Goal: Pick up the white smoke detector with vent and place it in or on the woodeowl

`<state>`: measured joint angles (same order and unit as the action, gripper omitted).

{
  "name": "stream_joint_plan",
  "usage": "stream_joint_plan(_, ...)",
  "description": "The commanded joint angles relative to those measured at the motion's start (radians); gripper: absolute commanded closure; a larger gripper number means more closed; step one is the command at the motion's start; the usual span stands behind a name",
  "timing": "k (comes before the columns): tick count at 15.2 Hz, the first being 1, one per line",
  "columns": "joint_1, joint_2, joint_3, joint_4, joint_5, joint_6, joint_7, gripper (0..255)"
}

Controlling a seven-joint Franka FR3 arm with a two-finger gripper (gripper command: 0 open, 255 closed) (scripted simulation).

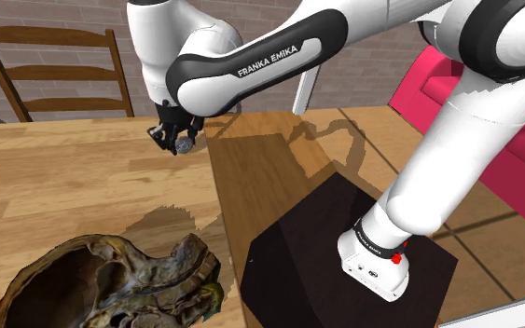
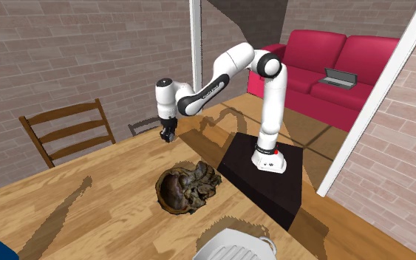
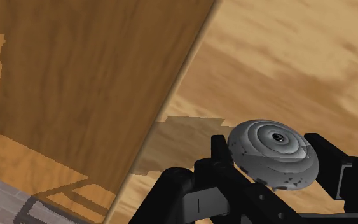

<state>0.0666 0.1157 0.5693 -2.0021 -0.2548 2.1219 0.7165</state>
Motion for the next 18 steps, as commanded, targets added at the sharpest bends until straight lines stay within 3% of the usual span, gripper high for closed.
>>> stream_joint_plan(1, -0.001, -0.013, 0.002, 0.014, 0.012, -0.024, -0.010, 255)
stream_joint_plan(18, -0.006, -0.074, 0.006, 0.180, 0.068, -0.234, -0.072, 255)
